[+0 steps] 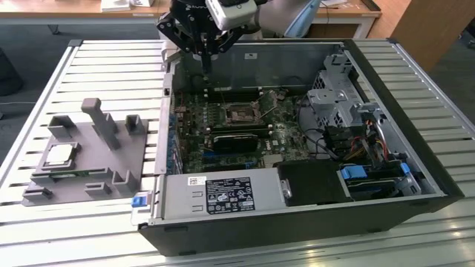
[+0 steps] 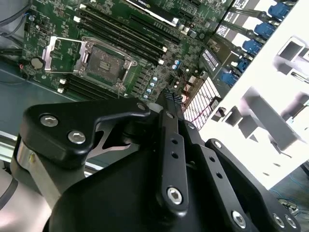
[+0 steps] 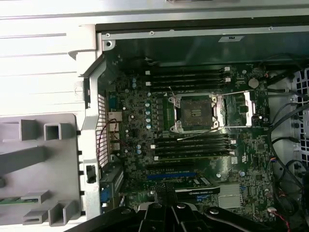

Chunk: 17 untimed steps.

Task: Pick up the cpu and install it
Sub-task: 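Reach for the cpu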

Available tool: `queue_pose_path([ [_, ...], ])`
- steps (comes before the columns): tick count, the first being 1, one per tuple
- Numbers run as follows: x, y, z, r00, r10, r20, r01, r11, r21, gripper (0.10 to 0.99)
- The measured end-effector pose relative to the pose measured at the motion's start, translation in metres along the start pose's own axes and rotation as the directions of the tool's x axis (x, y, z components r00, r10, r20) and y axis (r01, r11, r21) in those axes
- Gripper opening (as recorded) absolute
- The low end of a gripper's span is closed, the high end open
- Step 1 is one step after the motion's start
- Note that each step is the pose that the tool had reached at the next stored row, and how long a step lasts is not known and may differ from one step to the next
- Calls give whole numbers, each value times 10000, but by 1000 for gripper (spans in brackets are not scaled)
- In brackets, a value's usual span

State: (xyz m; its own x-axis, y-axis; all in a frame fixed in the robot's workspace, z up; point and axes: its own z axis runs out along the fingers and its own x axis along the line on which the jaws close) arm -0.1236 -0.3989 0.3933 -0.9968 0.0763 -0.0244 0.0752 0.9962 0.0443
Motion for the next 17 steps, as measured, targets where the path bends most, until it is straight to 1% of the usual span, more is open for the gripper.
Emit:
queue_pose_path([
  [17,155,-12,-4,10000,0,0,0,10000,0,106],
])
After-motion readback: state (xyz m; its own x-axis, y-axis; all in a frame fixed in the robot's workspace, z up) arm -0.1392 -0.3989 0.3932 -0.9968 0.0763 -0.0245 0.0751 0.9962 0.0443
